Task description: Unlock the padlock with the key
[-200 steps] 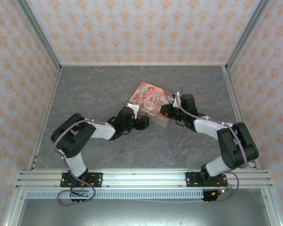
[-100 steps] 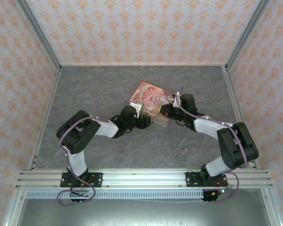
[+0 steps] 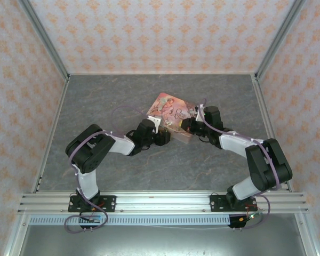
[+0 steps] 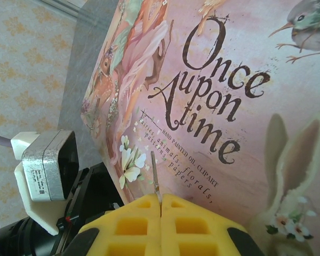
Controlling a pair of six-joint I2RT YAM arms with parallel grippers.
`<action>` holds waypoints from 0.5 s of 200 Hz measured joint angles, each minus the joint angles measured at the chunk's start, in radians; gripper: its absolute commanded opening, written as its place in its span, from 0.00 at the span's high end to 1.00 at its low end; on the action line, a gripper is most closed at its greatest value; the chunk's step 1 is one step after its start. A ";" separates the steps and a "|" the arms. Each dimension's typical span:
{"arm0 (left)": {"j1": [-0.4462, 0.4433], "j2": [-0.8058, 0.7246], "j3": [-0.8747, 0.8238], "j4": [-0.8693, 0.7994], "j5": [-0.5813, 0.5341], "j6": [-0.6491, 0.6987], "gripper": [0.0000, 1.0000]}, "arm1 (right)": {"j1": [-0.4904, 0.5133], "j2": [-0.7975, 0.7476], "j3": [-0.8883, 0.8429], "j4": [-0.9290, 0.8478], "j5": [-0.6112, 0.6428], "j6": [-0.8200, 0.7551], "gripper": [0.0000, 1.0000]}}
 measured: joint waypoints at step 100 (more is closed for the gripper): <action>-0.013 0.004 0.011 -0.001 0.011 0.000 0.56 | 0.000 0.000 0.000 0.000 0.000 0.000 1.00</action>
